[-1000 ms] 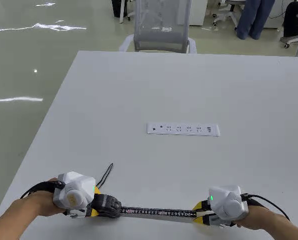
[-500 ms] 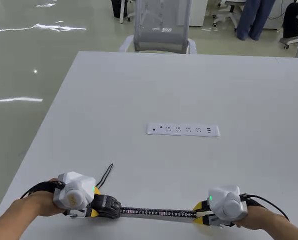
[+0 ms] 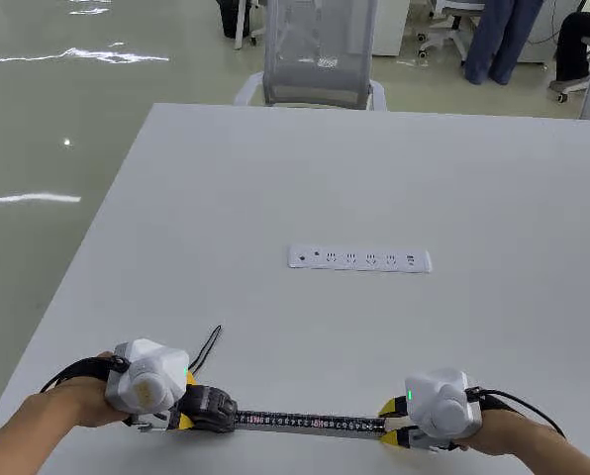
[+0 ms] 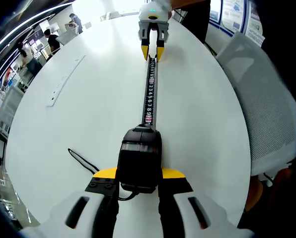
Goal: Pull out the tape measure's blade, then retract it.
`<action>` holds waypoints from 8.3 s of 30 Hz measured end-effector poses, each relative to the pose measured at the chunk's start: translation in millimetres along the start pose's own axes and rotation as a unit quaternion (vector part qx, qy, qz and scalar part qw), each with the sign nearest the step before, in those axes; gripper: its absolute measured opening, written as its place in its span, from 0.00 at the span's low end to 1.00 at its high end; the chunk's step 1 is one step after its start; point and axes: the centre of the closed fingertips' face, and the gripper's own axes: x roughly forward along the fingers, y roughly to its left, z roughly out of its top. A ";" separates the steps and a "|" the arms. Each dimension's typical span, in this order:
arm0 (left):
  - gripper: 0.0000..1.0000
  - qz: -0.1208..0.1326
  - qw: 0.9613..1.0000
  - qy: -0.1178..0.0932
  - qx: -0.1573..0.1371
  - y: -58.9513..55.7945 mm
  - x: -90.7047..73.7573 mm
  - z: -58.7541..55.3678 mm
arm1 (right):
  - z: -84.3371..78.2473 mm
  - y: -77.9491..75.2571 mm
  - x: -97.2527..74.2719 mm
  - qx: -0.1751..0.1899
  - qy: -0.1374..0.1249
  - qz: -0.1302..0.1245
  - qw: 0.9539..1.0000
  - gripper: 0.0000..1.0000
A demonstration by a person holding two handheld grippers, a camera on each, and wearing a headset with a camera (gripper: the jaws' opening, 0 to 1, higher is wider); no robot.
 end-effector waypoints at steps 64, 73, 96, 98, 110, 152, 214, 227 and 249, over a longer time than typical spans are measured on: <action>0.75 0.140 0.958 -0.118 -0.222 -56.8 -45.0 1.1 | -5.0 61.9 -77.3 0.209 -0.077 -0.163 0.961 0.74; 0.80 0.168 0.944 -0.144 -0.244 -65.5 -52.5 13.2 | 0.7 75.1 -79.9 0.238 -0.092 -0.182 0.950 0.79; 0.93 0.234 0.910 -0.165 -0.299 -81.2 -62.5 26.3 | 20.2 82.9 -85.7 0.256 -0.102 -0.250 0.928 0.86; 0.94 0.241 0.906 -0.168 -0.304 -80.8 -63.9 28.6 | 22.4 82.8 -85.5 0.265 -0.107 -0.254 0.924 0.86; 0.98 0.268 0.879 -0.186 -0.347 -81.5 -68.6 37.6 | 29.0 86.1 -89.5 0.296 -0.120 -0.282 0.905 0.87; 0.94 0.330 0.814 -0.186 -0.441 -57.3 -62.5 39.1 | 53.3 73.0 -84.2 0.281 -0.128 -0.286 0.907 0.84; 0.86 0.354 0.764 -0.143 -0.520 -4.3 -25.4 9.7 | 27.9 25.7 -34.3 0.141 -0.106 -0.125 0.976 0.63; 0.79 0.360 0.758 -0.140 -0.525 4.2 -21.3 7.2 | 20.2 16.7 -22.2 0.090 -0.087 -0.073 0.989 0.50; 0.75 0.365 0.751 -0.143 -0.531 10.4 -16.9 4.1 | 3.7 -0.2 -5.1 0.061 -0.084 -0.019 0.994 0.29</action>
